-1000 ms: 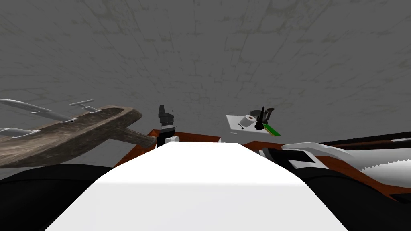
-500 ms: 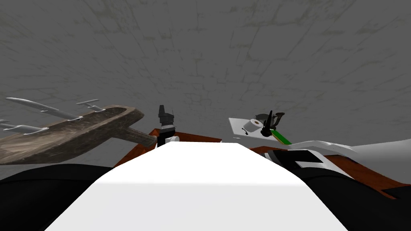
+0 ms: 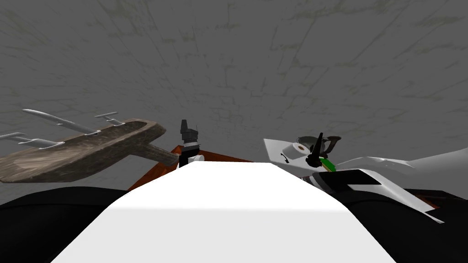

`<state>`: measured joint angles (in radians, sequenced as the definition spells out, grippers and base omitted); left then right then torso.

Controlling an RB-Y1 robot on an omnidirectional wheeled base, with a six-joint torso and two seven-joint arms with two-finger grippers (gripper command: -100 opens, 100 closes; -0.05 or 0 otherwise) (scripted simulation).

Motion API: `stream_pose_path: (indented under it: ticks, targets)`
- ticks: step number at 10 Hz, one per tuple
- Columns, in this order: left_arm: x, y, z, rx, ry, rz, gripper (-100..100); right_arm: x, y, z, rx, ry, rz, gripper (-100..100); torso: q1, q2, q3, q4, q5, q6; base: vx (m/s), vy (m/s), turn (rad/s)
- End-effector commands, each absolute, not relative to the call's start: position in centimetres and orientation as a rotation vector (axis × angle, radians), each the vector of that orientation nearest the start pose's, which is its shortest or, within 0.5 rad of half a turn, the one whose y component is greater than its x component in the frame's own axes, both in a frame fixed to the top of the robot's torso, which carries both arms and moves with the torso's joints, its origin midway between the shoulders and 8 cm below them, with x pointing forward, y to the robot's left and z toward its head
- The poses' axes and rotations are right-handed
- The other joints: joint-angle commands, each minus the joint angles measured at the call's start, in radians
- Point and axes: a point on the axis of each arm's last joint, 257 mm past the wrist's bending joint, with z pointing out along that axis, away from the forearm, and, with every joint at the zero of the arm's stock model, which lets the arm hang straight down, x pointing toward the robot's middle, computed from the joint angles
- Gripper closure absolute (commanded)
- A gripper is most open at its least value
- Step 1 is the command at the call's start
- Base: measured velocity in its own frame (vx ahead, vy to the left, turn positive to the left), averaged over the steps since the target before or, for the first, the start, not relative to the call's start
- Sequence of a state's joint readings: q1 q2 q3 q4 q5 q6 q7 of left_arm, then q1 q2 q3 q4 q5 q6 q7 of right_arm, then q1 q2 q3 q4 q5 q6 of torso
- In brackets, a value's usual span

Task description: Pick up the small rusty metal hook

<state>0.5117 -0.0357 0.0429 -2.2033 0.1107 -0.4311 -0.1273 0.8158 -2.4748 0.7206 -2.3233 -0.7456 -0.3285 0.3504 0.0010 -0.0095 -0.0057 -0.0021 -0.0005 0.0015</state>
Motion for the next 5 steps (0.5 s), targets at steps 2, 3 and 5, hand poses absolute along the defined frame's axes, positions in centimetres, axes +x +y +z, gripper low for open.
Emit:
stream_pose_path:
  ticks: [2, 3, 5]
  targets:
    - [36.0, 31.7, -2.8, -0.824, 0.655, -1.169, 0, 5.3, -39.9, -26.2, 0.107, 3.216, 0.393, -100, 0.0, 0.0, 0.0, 0.0, 0.0, 0.0, 0.094, -0.022, 0.089]
    - [36.0, 31.7, -2.8, -0.824, 0.655, -1.169, 0, 4.8, -40.9, -25.7, 0.134, 3.24, 0.346, -100, 0.0, 0.001, 0.001, 0.0, 0.0, 0.0, 0.112, -0.017, 0.095]
    - [36.0, 31.7, -2.8, -0.824, 0.655, -1.169, 0, 4.3, -42.9, -24.4, 0.166, 3.28, 0.244, -100, 0.001, -0.003, -0.002, -0.001, 0.0, 0.0, 0.16, 0.003, 0.09]
